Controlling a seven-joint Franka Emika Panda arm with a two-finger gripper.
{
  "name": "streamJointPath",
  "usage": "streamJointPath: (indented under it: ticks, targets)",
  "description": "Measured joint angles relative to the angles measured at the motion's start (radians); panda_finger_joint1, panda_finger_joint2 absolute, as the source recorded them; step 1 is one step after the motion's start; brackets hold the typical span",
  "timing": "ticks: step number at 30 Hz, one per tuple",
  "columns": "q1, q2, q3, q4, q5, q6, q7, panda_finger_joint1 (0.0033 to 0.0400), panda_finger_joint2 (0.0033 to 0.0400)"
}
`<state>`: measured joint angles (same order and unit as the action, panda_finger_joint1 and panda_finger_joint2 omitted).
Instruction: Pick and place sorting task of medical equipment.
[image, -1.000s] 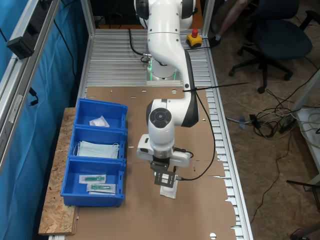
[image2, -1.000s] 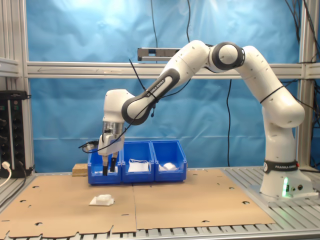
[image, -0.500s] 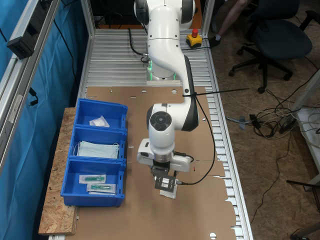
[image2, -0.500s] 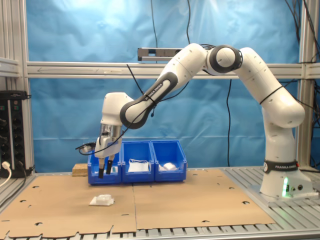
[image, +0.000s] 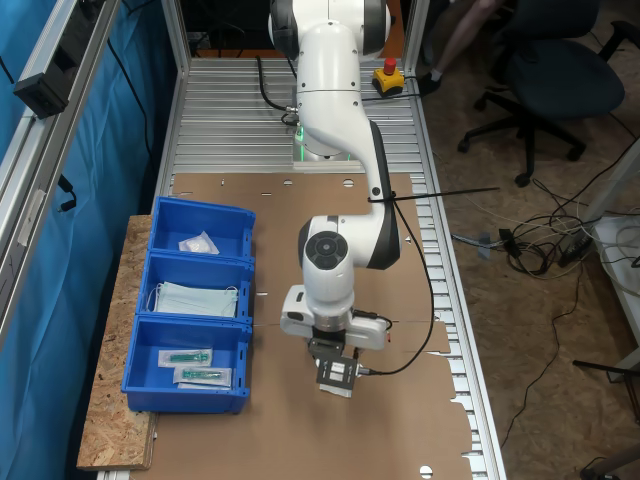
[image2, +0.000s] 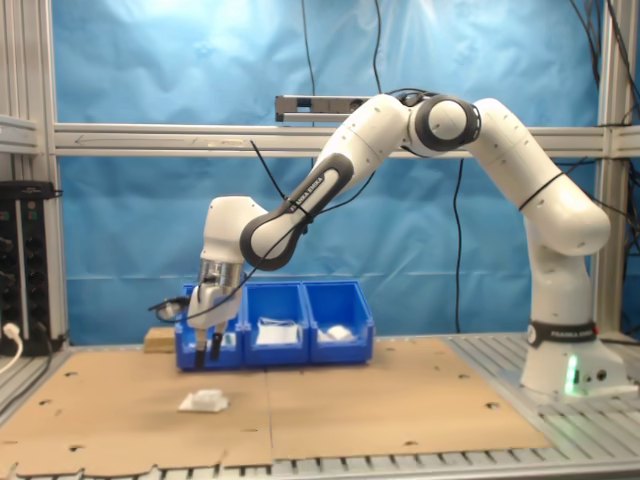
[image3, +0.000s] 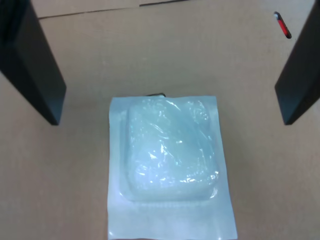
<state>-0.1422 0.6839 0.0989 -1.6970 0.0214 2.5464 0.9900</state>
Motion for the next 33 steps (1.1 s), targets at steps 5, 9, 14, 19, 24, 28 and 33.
streamJointPath:
  ticks: [5, 9, 14, 19, 24, 28, 33]
  targets:
    - [0.000, 0.031, 0.009, 0.006, 0.000, 0.022, 0.000, 0.0400, 0.0400]
    - [0.000, 0.048, 0.013, 0.006, 0.000, 0.032, 0.000, 0.0400, 0.0400]
    - [0.000, 0.062, 0.017, 0.006, 0.000, 0.042, 0.000, 0.0400, 0.0400]
    - [0.000, 0.079, 0.022, 0.007, 0.000, 0.049, 0.000, 0.0400, 0.0400]
    - [0.000, 0.095, 0.027, 0.011, 0.000, 0.058, 0.000, 0.0400, 0.0400]
    - [0.000, 0.108, 0.029, 0.019, 0.000, 0.063, 0.000, 0.0400, 0.0400]
    - [0.000, 0.123, 0.030, 0.025, 0.000, 0.069, 0.000, 0.0400, 0.0400]
